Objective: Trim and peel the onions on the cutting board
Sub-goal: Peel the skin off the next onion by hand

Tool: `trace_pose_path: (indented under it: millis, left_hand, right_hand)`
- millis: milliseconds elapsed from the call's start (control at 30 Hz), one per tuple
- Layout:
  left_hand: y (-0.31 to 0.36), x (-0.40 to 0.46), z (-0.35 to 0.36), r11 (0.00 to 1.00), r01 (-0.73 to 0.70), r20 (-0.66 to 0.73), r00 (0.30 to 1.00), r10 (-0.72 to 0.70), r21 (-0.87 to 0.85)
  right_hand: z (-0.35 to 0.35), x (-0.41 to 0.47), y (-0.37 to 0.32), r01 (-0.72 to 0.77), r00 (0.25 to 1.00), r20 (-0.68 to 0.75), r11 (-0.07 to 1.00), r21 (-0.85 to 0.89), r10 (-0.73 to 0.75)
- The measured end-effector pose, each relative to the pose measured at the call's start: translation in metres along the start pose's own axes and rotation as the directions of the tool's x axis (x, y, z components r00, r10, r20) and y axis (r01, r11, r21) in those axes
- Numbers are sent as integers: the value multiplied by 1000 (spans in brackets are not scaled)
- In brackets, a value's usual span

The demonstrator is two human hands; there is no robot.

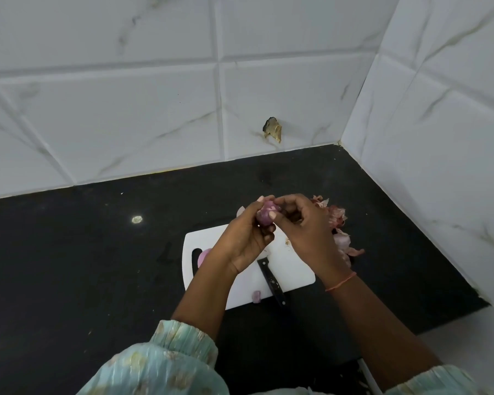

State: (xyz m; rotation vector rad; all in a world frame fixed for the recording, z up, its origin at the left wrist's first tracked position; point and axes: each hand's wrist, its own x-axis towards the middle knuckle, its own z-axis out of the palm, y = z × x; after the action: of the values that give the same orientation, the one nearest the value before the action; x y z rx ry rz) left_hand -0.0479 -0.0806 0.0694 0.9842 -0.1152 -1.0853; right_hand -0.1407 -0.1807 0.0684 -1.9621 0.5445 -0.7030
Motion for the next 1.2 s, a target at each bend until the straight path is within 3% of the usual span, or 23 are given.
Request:
trace_pose_path:
  millis: [100, 200, 400, 700, 833, 967, 1200]
  left_hand:
    - [-1, -2, -2, 998, -50, 37, 998, 48, 43]
    - [2, -5, -9, 970, -123, 65, 992, 112, 209]
    - [9, -10, -17, 812, -353, 126, 934, 334, 465]
    - [10, -11, -18, 795, -390, 150, 919, 364, 464]
    - [11, -11, -20, 821, -374, 142, 927, 348, 432]
    - [10, -10, -21, 849, -356, 131, 934, 332, 391]
    - [8, -9, -23, 920, -303, 162, 949, 269, 249]
  right_hand:
    - [-4, 0, 2, 25, 1000, -17, 999, -29, -25]
    - [-9, 1, 1, 52, 998, -21, 998, -40, -53]
    - [-11, 0, -5, 62, 998, -1, 998, 21, -62]
    - [-11, 2, -1, 127, 989, -68, 988, -84, -133]
    - [-12, -1, -8, 93, 995, -45, 995, 38, -91]
    - [-9, -2, -13, 137, 990, 9, 989, 49, -138]
    - [-10, -1, -13, 191, 981, -46, 982, 6, -190]
